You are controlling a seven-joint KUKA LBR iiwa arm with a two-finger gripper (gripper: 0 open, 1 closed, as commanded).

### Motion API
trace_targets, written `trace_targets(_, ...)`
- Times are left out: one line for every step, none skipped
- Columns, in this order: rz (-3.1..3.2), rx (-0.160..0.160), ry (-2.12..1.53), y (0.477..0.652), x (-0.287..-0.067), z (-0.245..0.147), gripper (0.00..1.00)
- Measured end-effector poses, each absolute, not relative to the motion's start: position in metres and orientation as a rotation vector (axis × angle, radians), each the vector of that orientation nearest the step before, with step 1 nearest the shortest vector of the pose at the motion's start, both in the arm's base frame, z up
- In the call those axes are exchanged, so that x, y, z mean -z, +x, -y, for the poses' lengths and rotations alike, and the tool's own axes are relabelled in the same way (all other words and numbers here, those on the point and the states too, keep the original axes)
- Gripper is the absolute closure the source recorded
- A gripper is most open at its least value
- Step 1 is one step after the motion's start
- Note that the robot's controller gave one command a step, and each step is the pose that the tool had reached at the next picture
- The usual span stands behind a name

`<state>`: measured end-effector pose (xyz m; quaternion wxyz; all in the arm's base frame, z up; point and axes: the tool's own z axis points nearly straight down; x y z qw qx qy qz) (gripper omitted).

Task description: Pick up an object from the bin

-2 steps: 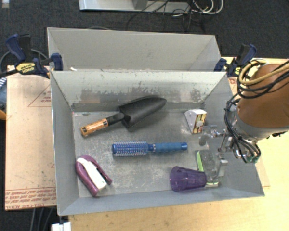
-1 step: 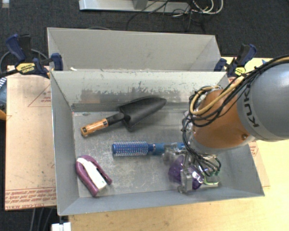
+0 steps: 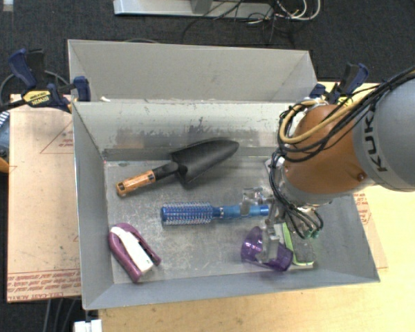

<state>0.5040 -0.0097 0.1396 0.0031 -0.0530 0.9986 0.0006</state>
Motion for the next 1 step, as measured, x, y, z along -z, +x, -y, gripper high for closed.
trace_targets(-3.100,-0.007,-0.511,0.5481,-0.0991,-0.0427,0.00)
